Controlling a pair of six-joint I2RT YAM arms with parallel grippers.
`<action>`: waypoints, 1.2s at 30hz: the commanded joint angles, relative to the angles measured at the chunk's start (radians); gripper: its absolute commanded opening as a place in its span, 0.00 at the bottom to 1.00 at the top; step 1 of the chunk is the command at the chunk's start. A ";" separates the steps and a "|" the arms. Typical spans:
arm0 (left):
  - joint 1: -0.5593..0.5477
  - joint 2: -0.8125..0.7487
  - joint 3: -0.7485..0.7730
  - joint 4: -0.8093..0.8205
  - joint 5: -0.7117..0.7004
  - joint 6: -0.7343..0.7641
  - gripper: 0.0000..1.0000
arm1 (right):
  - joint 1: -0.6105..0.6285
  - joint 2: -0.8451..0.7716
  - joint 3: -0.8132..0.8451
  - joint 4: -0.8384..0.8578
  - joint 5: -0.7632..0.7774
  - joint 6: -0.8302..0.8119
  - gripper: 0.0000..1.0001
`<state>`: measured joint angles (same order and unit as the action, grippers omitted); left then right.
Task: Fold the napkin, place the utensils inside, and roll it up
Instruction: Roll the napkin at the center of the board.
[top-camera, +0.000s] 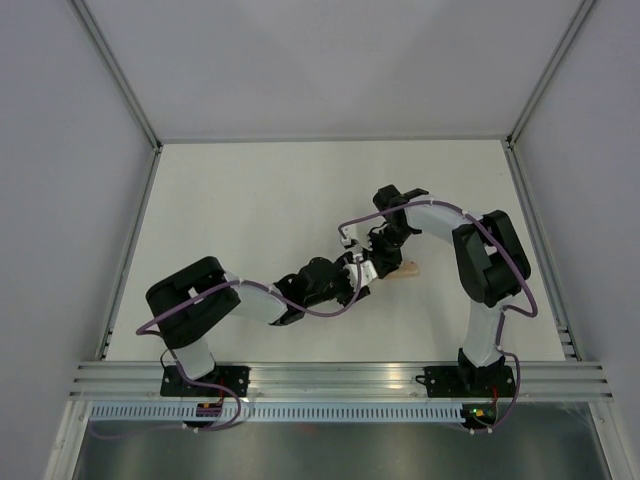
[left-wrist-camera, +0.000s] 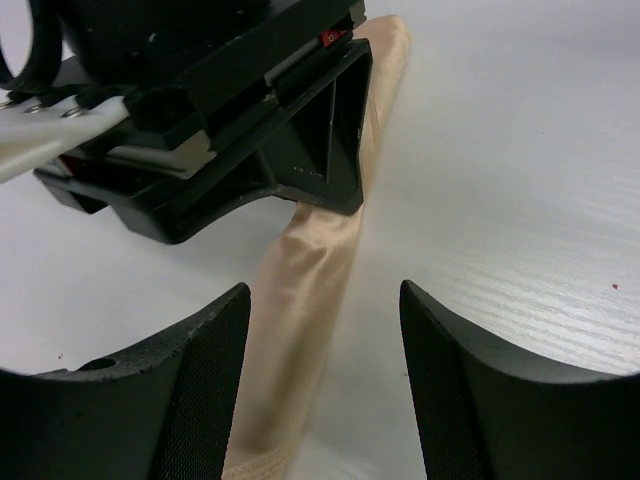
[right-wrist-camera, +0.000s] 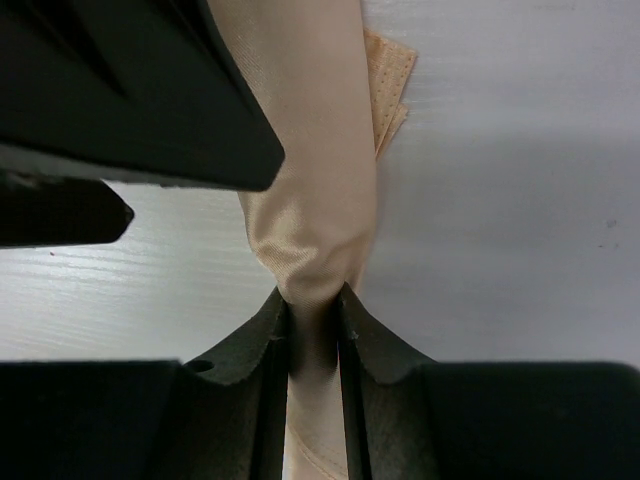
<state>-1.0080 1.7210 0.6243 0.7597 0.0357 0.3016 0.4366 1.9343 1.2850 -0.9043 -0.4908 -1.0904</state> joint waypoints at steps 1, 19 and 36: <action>-0.004 0.041 0.067 -0.014 0.041 0.065 0.67 | -0.001 0.091 -0.009 -0.085 0.008 -0.032 0.13; -0.004 0.176 0.238 -0.198 0.036 0.140 0.65 | -0.047 0.242 0.172 -0.272 -0.055 -0.068 0.13; -0.001 0.223 0.307 -0.379 0.029 0.168 0.26 | -0.111 0.284 0.336 -0.390 -0.160 -0.059 0.45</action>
<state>-1.0142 1.9186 0.9073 0.4644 0.0658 0.4332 0.3527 2.1872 1.5719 -1.3018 -0.6331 -1.1114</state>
